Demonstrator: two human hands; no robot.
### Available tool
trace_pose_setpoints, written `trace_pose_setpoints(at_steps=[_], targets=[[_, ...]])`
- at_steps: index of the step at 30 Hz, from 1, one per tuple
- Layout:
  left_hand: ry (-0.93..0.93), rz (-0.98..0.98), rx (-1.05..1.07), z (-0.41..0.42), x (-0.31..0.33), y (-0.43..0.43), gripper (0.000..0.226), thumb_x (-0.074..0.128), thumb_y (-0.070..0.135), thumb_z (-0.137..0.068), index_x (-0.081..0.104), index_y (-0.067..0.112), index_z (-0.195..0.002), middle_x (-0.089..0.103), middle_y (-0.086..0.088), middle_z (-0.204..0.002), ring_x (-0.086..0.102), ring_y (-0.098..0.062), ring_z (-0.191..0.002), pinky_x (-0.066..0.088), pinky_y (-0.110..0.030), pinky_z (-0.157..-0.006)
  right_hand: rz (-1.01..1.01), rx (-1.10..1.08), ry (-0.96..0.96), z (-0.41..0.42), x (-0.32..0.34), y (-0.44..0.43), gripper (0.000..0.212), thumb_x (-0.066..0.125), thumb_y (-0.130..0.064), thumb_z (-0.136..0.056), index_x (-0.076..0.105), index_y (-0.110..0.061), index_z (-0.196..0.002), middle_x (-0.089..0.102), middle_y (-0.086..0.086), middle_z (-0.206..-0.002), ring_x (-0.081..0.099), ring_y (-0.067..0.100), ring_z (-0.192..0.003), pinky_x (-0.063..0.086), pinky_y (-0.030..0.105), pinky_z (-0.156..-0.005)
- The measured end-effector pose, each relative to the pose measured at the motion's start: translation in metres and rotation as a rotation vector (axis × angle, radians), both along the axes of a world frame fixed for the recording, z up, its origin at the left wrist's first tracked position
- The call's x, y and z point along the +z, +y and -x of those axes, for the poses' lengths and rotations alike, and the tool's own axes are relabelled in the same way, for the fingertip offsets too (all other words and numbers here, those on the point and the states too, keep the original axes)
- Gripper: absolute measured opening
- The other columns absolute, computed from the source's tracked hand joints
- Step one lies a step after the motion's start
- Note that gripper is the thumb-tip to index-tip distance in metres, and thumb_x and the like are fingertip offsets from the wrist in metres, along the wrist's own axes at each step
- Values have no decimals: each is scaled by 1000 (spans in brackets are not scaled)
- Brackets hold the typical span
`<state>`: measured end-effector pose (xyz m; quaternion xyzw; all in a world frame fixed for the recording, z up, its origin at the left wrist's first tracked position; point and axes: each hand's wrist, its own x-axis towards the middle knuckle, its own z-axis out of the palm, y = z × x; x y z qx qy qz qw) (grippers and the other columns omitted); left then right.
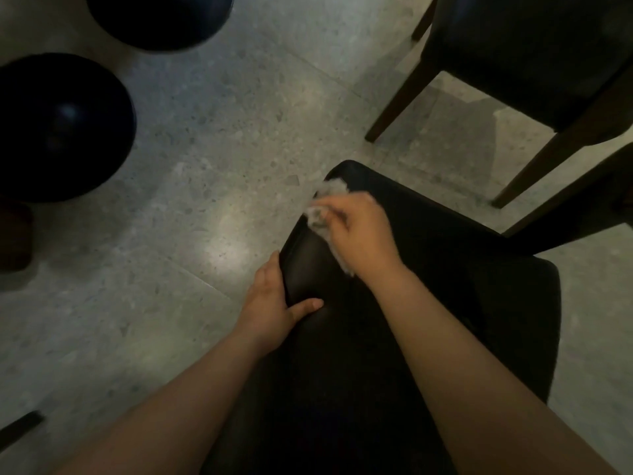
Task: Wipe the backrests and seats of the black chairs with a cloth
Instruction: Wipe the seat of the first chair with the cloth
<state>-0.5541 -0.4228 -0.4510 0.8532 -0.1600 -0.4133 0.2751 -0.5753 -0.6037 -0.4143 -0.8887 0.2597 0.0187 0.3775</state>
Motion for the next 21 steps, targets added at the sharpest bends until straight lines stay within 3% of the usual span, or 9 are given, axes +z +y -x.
trace_pose_setpoints(at_steps=[3,7,10,13,17,21], targets=[[16,10,4,1,0,0,110,74,60,-71,10,25,-154,30,-6,-151,35,-25,-136,37,-49,-111,97,-78,-10,-21,11,-28,29,49,-22,-99,63,-29,-123,53,0,-125,46,8,-111,31,16,-90],[21,1,-4,1,-3,1,109,73,59,-73,7,26,-154,28,-5,-152,34,-25,-137,37,-48,-111,117,-94,88,-38,-6,-42,27,47,-26,-100,63,-28,-123,52,4,-129,49,17,-116,28,20,-92],[23,-3,-8,1,-2,0,110,74,57,-74,6,23,-155,28,-7,-152,34,-26,-136,36,-47,-111,108,33,93,-28,-17,-18,23,51,-26,-97,66,-30,-114,55,0,-128,48,15,-118,28,19,-92],[26,-16,-17,1,0,-1,111,74,56,-75,4,21,-155,26,-8,-153,33,-26,-136,35,-46,-112,30,207,87,-12,-12,-2,25,52,-24,-97,67,-32,-115,62,-6,-121,50,11,-113,37,22,-95],[45,-27,-9,0,3,-1,112,74,57,-74,3,25,-155,23,-7,-155,30,-27,-139,34,-49,-113,-25,-99,17,13,13,-14,25,50,-25,-98,64,-34,-116,59,-7,-121,54,4,-107,46,25,-93],[-58,-79,-34,7,16,-3,115,71,56,-78,-6,20,-155,4,-6,-163,10,-24,-149,19,-43,-121,-32,-255,21,58,32,-21,27,51,-24,-98,61,-34,-121,56,-9,-127,48,-1,-110,35,13,-88]])
